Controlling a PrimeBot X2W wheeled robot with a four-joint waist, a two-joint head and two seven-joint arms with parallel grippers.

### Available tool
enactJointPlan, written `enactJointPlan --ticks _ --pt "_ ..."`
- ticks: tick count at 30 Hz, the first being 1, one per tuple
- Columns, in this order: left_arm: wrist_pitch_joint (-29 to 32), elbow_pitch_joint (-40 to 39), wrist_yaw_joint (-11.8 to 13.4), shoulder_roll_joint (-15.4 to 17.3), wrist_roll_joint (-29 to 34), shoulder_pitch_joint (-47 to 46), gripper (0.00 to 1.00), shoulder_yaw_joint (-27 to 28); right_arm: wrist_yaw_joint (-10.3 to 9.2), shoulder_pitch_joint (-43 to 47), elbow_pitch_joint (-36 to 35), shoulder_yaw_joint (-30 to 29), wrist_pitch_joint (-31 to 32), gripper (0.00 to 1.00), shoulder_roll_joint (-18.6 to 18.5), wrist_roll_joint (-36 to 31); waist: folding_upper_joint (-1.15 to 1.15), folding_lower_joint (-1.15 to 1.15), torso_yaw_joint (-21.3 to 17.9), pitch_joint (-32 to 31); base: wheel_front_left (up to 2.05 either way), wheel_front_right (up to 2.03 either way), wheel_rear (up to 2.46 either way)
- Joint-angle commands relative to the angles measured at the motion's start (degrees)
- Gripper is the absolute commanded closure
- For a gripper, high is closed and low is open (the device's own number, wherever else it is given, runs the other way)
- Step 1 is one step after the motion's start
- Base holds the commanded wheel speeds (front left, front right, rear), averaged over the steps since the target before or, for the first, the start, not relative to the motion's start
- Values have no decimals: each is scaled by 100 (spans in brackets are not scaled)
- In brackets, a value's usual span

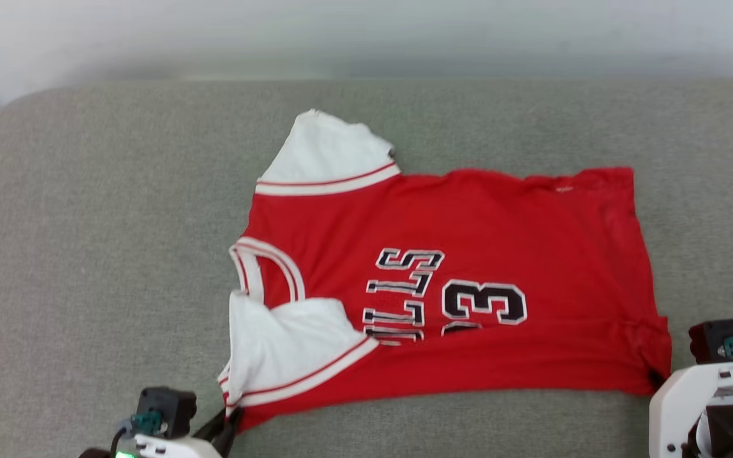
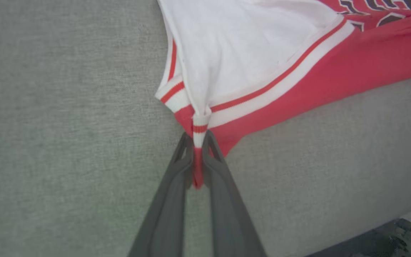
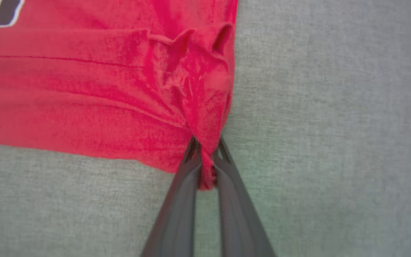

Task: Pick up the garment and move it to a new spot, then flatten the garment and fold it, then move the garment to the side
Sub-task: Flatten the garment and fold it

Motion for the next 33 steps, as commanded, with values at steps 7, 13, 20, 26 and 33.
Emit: enactJointPlan --ticks 7,13,20,26,33 --pt "-54 -159 138 219 -100 651 100 31 -9 526 -446 -132 239 100 -51 87 0 0 -239 -359 0 0 0" --pt "-51 -251 189 268 -147 929 100 -1 -10 1068 -826 -391 505 100 78 165 0 0 -237 -403 0 0 0" --pt "-88 -53 79 173 -202 813 100 -80 -10 1170 -795 -406 556 100 44 72 0 0 -239 -328 0 0 0" --pt "-293 178 -42 96 -117 636 0 -121 -8 1014 -526 -280 424 0 54 65 0 0 -238 -323 0 0 0" --pt "-1048 346 -29 -43 2 364 0 114 -7 767 -530 -340 -48 0 163 232 0 0 -247 -462 0 0 0"
